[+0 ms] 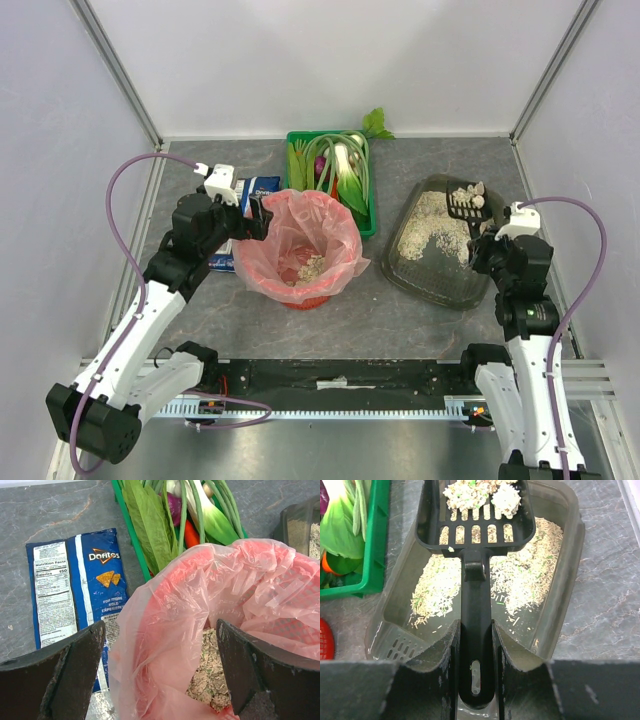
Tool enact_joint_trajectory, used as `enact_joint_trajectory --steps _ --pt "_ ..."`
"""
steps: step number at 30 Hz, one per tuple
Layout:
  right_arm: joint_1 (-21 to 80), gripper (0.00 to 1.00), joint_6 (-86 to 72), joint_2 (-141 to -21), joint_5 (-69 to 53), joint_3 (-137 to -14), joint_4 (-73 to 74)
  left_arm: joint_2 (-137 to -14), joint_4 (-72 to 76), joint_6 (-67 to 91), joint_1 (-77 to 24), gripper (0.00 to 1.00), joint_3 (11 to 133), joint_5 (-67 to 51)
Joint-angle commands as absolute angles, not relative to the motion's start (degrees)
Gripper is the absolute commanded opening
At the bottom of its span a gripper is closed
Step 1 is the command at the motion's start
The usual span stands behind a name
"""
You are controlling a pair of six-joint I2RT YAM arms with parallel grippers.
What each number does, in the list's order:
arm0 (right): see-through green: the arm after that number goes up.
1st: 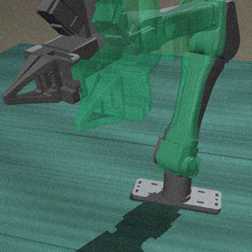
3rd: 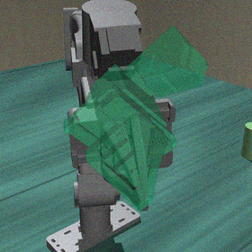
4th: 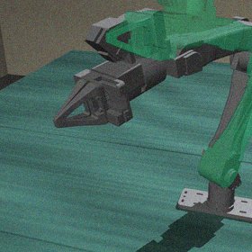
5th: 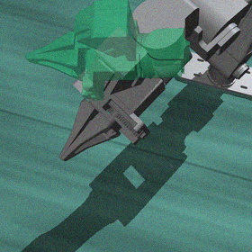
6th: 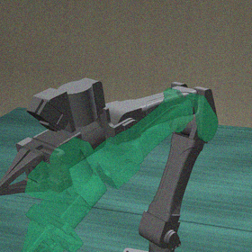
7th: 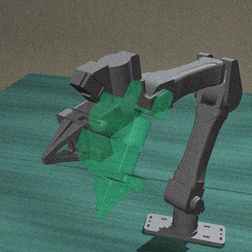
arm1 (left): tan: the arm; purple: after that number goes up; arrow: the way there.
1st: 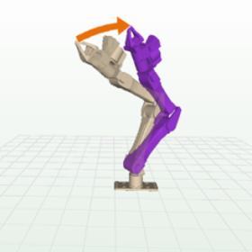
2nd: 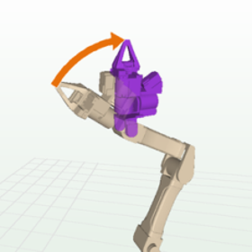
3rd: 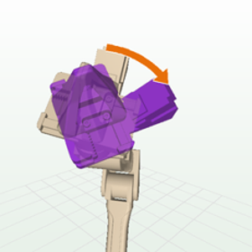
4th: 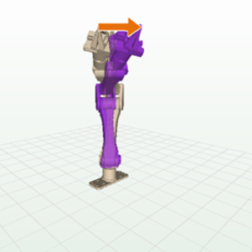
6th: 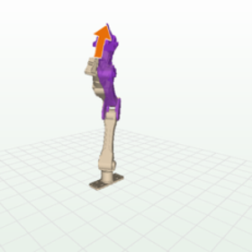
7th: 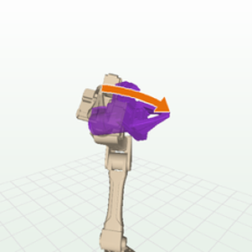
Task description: Clean the litter box
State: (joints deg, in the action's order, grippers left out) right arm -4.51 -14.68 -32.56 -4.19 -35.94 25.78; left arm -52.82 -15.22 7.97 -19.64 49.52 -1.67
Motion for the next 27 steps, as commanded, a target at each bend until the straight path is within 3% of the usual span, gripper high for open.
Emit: enact_joint_trajectory --steps 1,3,5,8,9,13,15,16,19,21,23,27 --pt "-4.22 0.0 -15.29 -33.92 -9.46 -36.92 21.28 -52.47 -12.22 9.05 -19.78 0.97 49.57 -1.93" --pt "-3.52 0.0 -13.64 -36.28 -8.02 -37.18 23.89 -52.47 -12.13 8.97 -19.78 0.97 49.66 -1.32" --pt "-3.52 0.0 -14.93 -37.09 2.31 -38.84 27.5 -52.21 -12.3 8.7 -19.69 0.97 49.57 -0.7" --pt "-3.26 0.0 -18.18 -36.83 -12.05 -37.45 22.26 -51.51 -12.3 8.26 -19.69 0.97 49.4 1.92" --pt "-2.56 0.0 -19.59 -37.87 -11.78 -37.79 22.58 -51.16 -12.39 8.09 -19.69 0.97 49.39 3.67" --pt "-1.32 0.0 -18.19 -38.33 4.12 -40.34 28.13 -51.15 -13.18 8.26 -19.69 0.98 49.66 6.06" --pt "-1.23 0.0 -18.62 -36.83 -8.7 -38.51 22.72 -51.24 -13.62 8.96 -19.69 0.98 49.83 6.24" --pt "-0.71 0.0 -19.59 -37.09 -9.22 -38.58 22.76 -51.76 -13.8 9.31 -19.69 0.98 50.01 6.41" --pt "-0.44 0.0 -17.93 -39.72 6.91 -41.92 30.31 -52.82 -16.69 10.89 -19.69 0.98 51.76 8.87" --pt "-0.44 0.0 -16.79 -39.2 1.28 -42.1 27.45 -52.74 -19.67 12.21 -19.51 0.99 52.38 11.93" --pt "-0.44 0.0 -20.27 -39.46 -15.33 -40.26 21.3 -51.6 -21.61 13.27 -19.08 0.99 52.12 13.0" --pt "-0.44 0.0 -20.23 -44.29 -4.85 -42.97 24.07 -49.05 -25.13 16.86 -18.63 0.99 50.8 11.26"
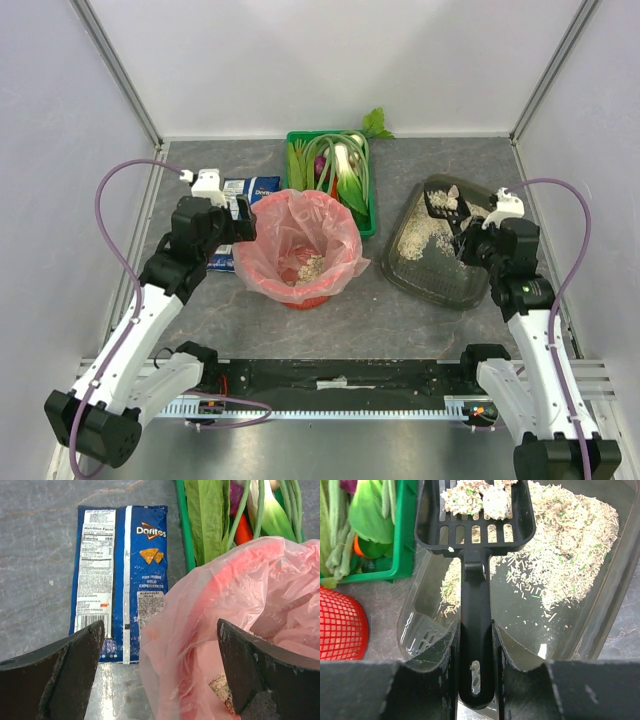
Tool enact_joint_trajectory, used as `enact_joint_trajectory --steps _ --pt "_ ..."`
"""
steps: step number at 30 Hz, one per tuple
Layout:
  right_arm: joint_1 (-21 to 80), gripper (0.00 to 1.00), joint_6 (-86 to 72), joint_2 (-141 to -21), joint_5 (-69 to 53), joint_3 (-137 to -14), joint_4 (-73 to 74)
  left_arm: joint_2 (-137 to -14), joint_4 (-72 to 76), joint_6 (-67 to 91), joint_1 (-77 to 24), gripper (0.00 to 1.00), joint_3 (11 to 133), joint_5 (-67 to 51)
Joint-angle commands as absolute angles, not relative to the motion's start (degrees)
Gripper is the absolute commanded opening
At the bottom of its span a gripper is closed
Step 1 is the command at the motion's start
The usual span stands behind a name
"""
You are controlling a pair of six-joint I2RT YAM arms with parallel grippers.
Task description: Clean the litter box
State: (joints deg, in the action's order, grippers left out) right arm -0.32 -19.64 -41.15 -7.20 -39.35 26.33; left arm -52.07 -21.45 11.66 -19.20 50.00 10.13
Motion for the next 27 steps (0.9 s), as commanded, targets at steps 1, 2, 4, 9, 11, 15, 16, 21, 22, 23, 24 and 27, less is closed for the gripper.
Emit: enact_joint_trajectory --steps 1,2,4,9,11,15,16,21,22,23,24,27 --pt "-0.44 0.0 -19.17 -44.64 -5.7 -43.24 23.39 -48.69 -26.27 17.4 -18.63 0.99 50.63 10.38" --pt "-0.44 0.0 -18.55 -45.0 -12.15 -43.42 22.42 -48.17 -26.89 17.84 -18.63 0.97 50.19 9.41" --pt "-0.35 0.0 -17.84 -44.83 -18.97 -43.59 19.69 -47.2 -27.68 18.02 -18.63 0.94 49.75 5.72" --pt "-0.35 0.0 -14.33 -40.97 3.91 -44.74 31.27 -46.49 -27.07 17.4 -18.63 0.78 47.11 1.33" --pt "-0.35 0.0 -15.12 -37.46 2.74 -44.12 31.03 -47.63 -26.81 17.4 -18.63 0.68 46.93 0.27" --pt "-0.35 0.0 -18.37 -34.54 0.52 -42.54 29.53 -50.62 -24.45 18.28 -18.72 0.52 47.02 -7.19" --pt "-0.35 0.0 -18.54 -34.45 0.88 -42.1 29.53 -51.23 -23.48 18.72 -18.72 0.51 46.67 -7.9" --pt "-0.35 0.0 -18.89 -37.96 -5.17 -40.78 29.97 -52.38 -17.33 20.48 -19.42 0.45 45.97 -12.57" --pt "-0.35 0.0 -19.42 -38.32 -6.14 -40.87 30.14 -52.47 -16.79 20.48 -19.6 0.44 45.97 -12.92" --pt "-0.35 0.0 -20.21 -38.23 -5.54 -40.96 30.23 -52.64 -16.27 20.57 -19.69 0.43 45.79 -13.35" --pt "-0.35 0.0 -20.56 -37.8 -4.41 -40.96 30.15 -52.91 -15.48 20.57 -19.86 0.43 45.79 -13.71" --pt "-0.35 0.0 -19.69 -35.77 -1.67 -40.87 30.06 -54.75 -14.5 21.18 -20.83 0.42 45.7 -14.94"
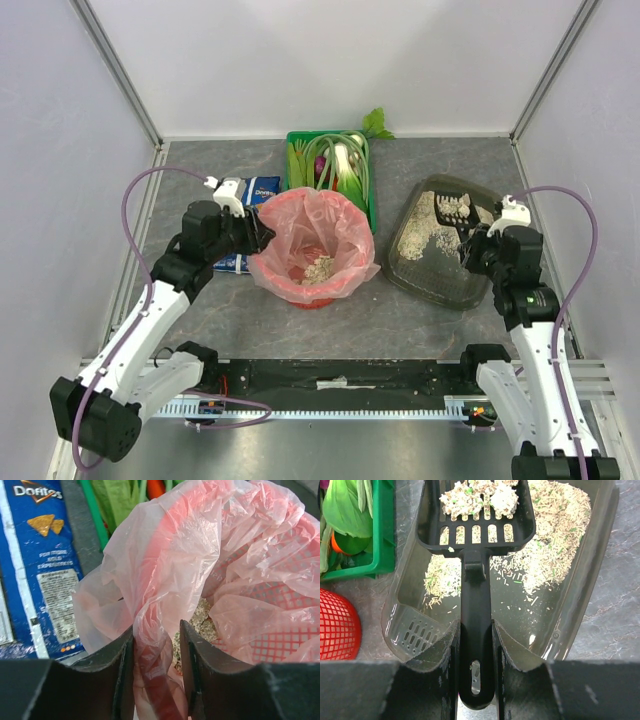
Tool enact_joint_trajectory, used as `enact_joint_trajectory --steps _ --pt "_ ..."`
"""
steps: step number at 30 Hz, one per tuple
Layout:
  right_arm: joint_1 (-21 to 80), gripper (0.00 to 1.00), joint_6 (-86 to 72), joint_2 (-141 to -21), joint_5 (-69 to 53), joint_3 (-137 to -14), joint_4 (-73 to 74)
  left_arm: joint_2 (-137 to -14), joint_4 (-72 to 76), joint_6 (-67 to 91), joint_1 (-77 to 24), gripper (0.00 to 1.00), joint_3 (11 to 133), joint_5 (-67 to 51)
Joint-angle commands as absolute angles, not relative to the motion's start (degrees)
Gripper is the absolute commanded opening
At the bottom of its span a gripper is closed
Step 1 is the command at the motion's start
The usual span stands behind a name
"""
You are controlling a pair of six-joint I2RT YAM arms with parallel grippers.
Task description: Clean the litter box
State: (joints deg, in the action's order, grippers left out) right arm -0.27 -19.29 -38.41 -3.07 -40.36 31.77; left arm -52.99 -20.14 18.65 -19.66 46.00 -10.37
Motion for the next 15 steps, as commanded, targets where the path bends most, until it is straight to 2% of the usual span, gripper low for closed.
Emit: enact_joint_trajectory --steps 1,5,8,12,15 --pt "-0.35 0.0 -19.51 -36.47 -4.28 -41.13 30.93 -55.45 -13.98 21.7 -21.53 0.41 45.88 -15.38" --pt "-0.35 0.0 -20.3 -42.27 -15.64 -42.01 32.69 -58.97 -13.01 22.06 -23.64 0.4 46.58 -17.05" --pt "-0.44 0.0 -20.74 -41.14 -2.79 -40.87 34.28 -60.29 -12.31 22.24 -23.99 0.4 47.11 -17.93" --pt "-0.53 0.0 -24.25 -37.36 -8.52 -40.08 29.8 -60.64 -13.01 20.48 -23.99 0.42 48.42 -17.23" --pt "-0.53 0.0 -25.04 -37.09 2.75 -41.83 32.69 -61.08 -14.06 18.81 -23.99 0.61 49.65 -16.44"
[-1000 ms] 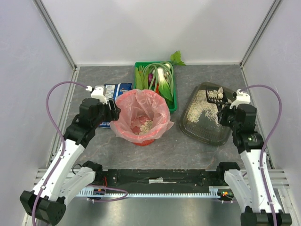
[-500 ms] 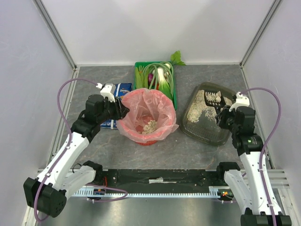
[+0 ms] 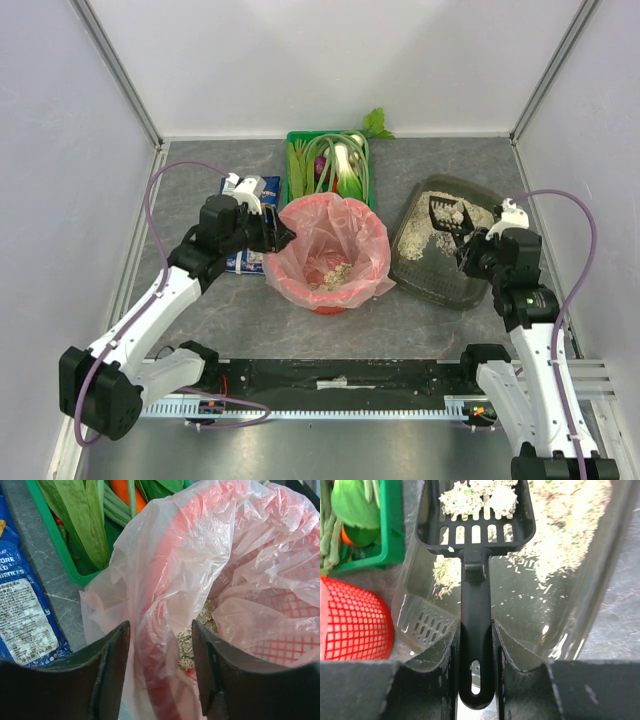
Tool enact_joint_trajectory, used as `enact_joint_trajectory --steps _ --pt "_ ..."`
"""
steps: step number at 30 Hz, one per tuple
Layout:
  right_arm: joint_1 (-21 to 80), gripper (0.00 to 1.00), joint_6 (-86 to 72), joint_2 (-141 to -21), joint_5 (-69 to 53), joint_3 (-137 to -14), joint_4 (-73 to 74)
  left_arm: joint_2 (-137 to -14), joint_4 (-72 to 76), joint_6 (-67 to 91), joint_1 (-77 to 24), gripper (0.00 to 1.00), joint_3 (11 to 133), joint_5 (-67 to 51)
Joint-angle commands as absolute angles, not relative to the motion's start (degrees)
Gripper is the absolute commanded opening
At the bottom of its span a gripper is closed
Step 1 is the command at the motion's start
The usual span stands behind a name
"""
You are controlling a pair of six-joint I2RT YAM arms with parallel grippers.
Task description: Clean the litter box
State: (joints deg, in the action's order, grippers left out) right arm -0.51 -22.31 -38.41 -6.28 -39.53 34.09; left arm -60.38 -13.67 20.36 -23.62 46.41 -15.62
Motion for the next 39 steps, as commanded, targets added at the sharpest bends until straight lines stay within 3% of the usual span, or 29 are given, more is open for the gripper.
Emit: enact_joint_trajectory --steps 1,4,9,13,16,17,20,35,39 --pt "-0.53 0.0 -28.79 -36.65 4.29 -42.1 33.3 -61.35 -14.32 18.03 -23.99 0.72 49.92 -16.09" --pt "-0.62 0.0 -29.53 -36.38 0.11 -42.01 31.73 -61.17 -15.82 16.36 -23.99 0.85 50.97 -13.46" --pt "-0.53 0.0 -22.77 -36.65 6.24 -43.33 34.54 -58.98 -16.79 14.59 -23.99 0.9 51.85 -11.16" --pt "-0.62 0.0 -20.57 -35.16 3.26 -46.22 36.65 -57.74 -17.66 12.13 -23.99 0.9 50.8 -9.41" --pt "-0.62 0.0 -20.57 -32.88 3.25 -47.28 37.0 -57.74 -17.76 12.65 -23.99 0.82 49.75 -10.63" --pt "-0.62 0.0 -20.04 -32.0 3.08 -47.55 37.0 -57.74 -17.49 13.27 -23.99 0.69 49.22 -11.5" --pt "-0.62 0.0 -18.11 -32.95 -2.61 -49.91 36.65 -58.01 -16.52 14.24 -23.99 0.56 49.04 -14.23" --pt "-0.62 0.0 -8.63 -38.4 -26.89 -60.29 33.92 -62.22 -16.08 15.82 -24.26 0.15 53.61 -19.07" --pt "-0.53 0.0 -6.68 -38.58 -30.05 -62.31 33.05 -64.16 -16.78 16.08 -25.05 0.14 55.54 -17.93"
